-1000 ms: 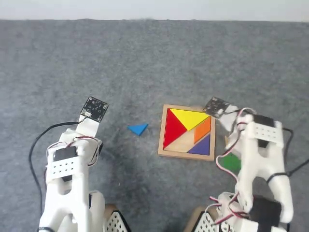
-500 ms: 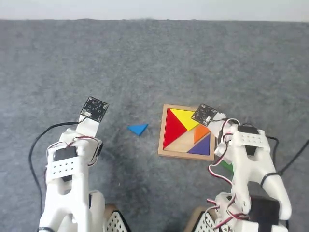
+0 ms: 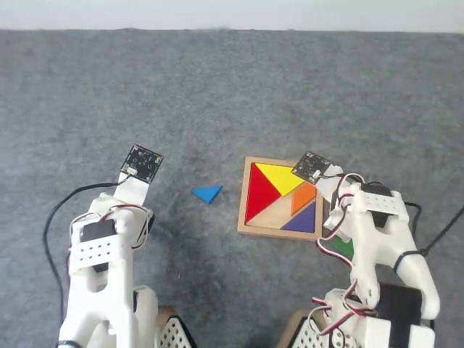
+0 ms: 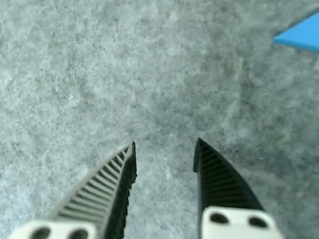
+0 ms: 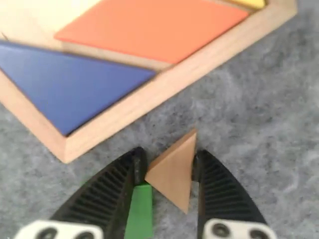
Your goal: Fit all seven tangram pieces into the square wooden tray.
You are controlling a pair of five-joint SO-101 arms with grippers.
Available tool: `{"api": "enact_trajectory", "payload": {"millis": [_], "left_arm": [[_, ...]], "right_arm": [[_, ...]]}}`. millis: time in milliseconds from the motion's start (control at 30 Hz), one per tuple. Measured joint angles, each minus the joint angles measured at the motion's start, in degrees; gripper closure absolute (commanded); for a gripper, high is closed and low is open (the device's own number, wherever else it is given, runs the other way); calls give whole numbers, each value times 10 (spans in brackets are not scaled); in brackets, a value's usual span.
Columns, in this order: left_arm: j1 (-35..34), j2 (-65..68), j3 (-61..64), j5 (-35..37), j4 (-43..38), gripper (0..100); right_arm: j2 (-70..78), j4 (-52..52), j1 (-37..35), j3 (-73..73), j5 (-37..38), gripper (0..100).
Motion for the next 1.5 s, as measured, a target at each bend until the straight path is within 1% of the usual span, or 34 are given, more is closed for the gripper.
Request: {"api": "enact_trajectory", "payload": {"millis": [167, 500, 633, 800, 1033, 1100, 1267, 1367, 1500], "left_arm": [[0, 0, 0, 0, 0, 823], [0, 0, 0, 0, 0, 823], [0, 0, 0, 0, 0, 823], [0, 0, 0, 0, 0, 823], [0, 0, 2, 0, 0, 823], [0, 0, 8, 0, 0, 823], [0, 0, 8, 0, 0, 823], [0, 0, 8, 0, 0, 823], [0, 0, 8, 0, 0, 823]], "right_arm": [[0, 0, 15, 0, 0, 859], [0, 0, 15, -2, -1, 860], [3, 6, 25, -24, -25, 860], [3, 84, 35, -91, -40, 860], [3, 202, 29, -190, -76, 856], [7, 209, 24, -193, -57, 854], [8, 183, 55, -141, 68, 854], [8, 149, 75, -90, 120, 852], [5, 91, 81, -55, 156, 786]]}}
